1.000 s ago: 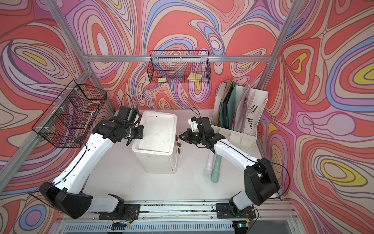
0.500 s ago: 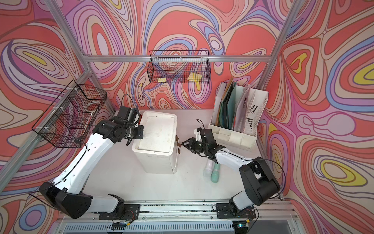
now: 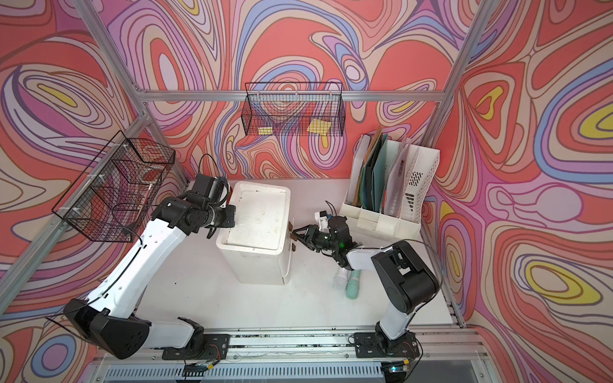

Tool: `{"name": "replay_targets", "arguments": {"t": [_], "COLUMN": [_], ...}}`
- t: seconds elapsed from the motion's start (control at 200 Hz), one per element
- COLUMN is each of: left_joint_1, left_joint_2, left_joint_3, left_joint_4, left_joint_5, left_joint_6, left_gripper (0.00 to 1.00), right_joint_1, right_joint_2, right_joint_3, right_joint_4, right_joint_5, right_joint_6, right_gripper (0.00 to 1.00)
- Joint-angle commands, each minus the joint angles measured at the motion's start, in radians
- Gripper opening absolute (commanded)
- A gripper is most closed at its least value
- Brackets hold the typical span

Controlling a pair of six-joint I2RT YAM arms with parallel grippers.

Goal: Take the microphone out of the drawer
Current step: Open the drawer in the storage box.

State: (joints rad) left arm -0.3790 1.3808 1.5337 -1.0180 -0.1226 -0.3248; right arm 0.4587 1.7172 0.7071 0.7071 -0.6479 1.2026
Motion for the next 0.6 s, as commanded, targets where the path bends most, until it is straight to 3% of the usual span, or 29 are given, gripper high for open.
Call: {"name": "replay_targets", "arguments": {"t": [0.0, 0.075, 0.335, 0.596], "left_joint_1": [-0.011, -0.012, -0.011, -0.011], "left_joint_2": [-0.006, -0.006, -0.012, -0.022], "left_joint_3": [-0.027, -0.032, -0.042, -0.059], "left_joint_4": [-0.046, -0.041, -0.038, -0.035], "left_joint_5": [0.070, 0.072, 0.070, 0.061], "left_joint_6": [0.023, 0.021, 0.017, 0.011], "left_gripper": [0.00, 0.00, 0.00, 0.00], "right_joint_1": [-0.003, -0.004, -0.004, -0.024], "right_joint_2": [0.010, 0.003, -0.019, -0.051], "right_joint_3": [-0.019, -0.023, -0.023, -0.034], "right_joint_4": [0.116, 0.108, 0.078, 0.012], "right_joint_5": [-0.028, -0.027, -0.025, -0.017], "right_joint_6": [0.062, 0.060, 0.044, 0.004], "right_gripper": [0.38, 0.33, 0.00, 0.00]}}
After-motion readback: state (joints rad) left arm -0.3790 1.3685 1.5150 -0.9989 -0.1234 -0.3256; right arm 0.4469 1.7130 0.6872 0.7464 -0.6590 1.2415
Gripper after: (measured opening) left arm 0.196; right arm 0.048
